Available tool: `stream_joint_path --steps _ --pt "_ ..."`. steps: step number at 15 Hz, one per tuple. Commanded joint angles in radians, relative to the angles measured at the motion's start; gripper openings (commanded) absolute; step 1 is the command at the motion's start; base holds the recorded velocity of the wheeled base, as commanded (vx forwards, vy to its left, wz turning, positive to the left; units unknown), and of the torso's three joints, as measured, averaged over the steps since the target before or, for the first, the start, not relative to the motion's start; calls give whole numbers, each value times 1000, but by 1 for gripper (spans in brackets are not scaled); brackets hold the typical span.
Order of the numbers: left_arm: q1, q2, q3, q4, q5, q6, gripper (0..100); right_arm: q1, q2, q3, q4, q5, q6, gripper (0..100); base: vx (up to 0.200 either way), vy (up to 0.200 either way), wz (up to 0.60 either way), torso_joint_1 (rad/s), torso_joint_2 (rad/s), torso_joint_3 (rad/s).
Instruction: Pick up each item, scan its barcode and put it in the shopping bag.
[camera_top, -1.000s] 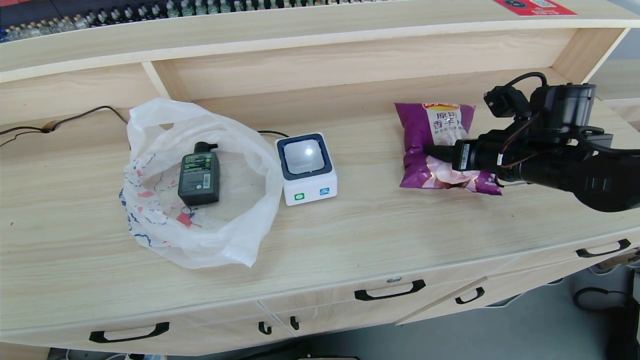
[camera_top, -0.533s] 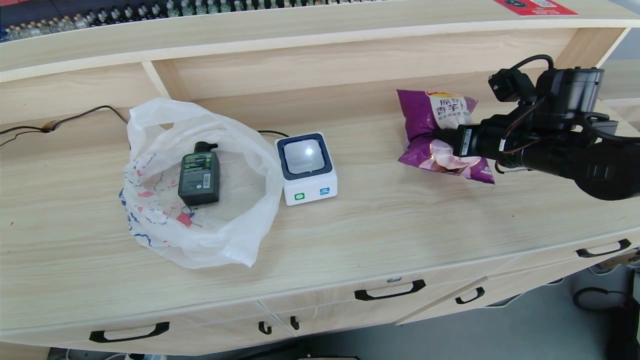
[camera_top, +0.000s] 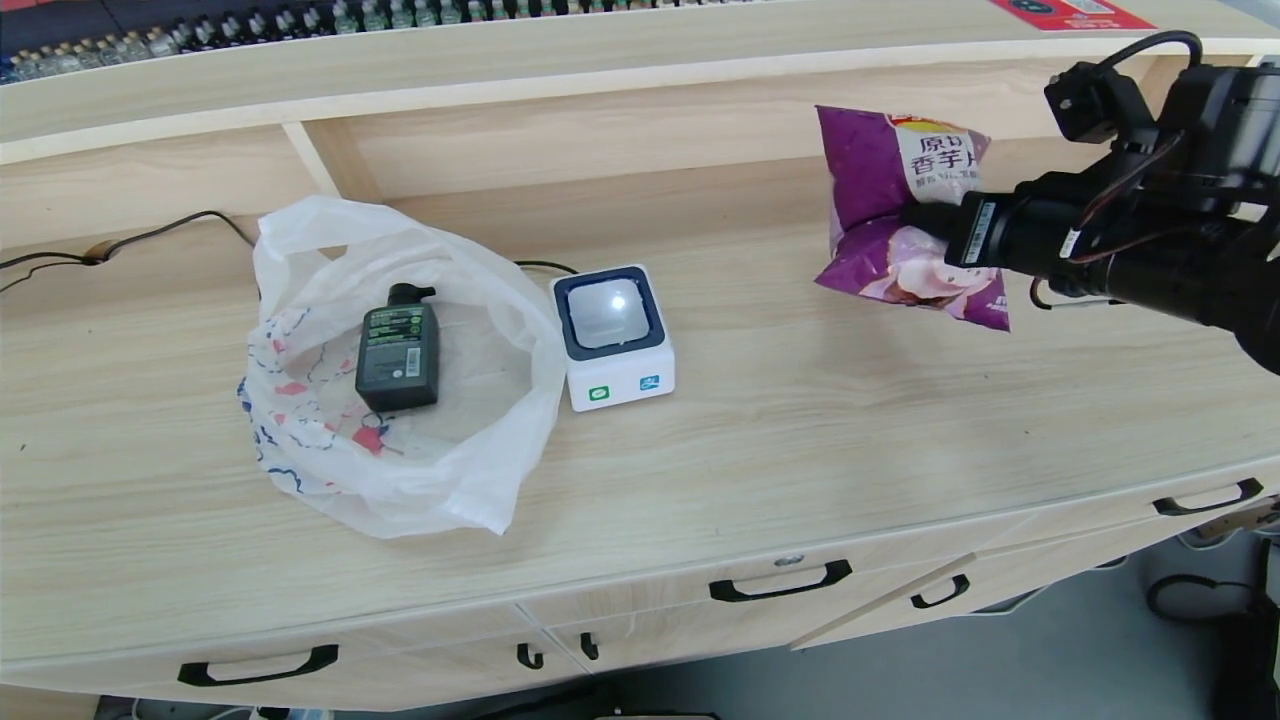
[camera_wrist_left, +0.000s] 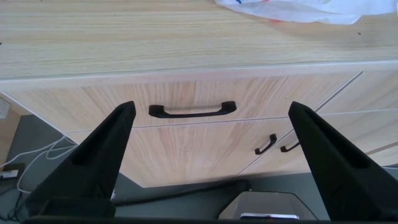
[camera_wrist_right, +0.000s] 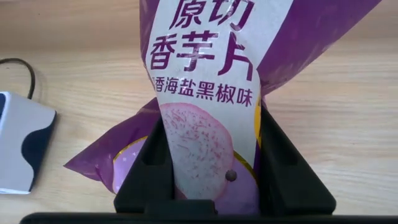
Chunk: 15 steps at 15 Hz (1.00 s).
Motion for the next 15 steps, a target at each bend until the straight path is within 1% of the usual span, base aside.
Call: stream_joint_path --steps 1,2,4,6,7,8,10,11,13,15 --pt "0 0 0 1 0 0 100 41 -77 7 -1 5 14 0 0 0 0 0 0 0" --pt "0 0 0 1 0 0 100 77 -103 7 -1 5 46 0 0 0 0 0 0 0" --pt "0 0 0 1 0 0 100 119 -146 14 -1 0 94 0 0 0 0 0 0 0" --pt "0 0 0 1 0 0 100 145 -221 74 -4 -2 117 0 0 0 0 0 0 0" --pt "0 0 0 1 0 0 100 185 -258 134 -38 -2 158 0 0 0 0 0 0 0" --pt "0 0 0 1 0 0 100 237 -281 221 -130 -2 233 0 0 0 0 0 0 0" --pt "0 0 0 1 0 0 100 338 -294 430 -418 -8 361 0 0 0 0 0 0 0" --pt "0 0 0 1 0 0 100 372 -294 513 -530 -6 411 0 0 0 0 0 0 0" --pt "0 0 0 -4 0 0 100 410 -304 596 -621 0 517 0 0 0 0 0 0 0" --pt "0 0 0 -5 0 0 100 438 -304 616 -656 0 600 0 0 0 0 0 0 0"
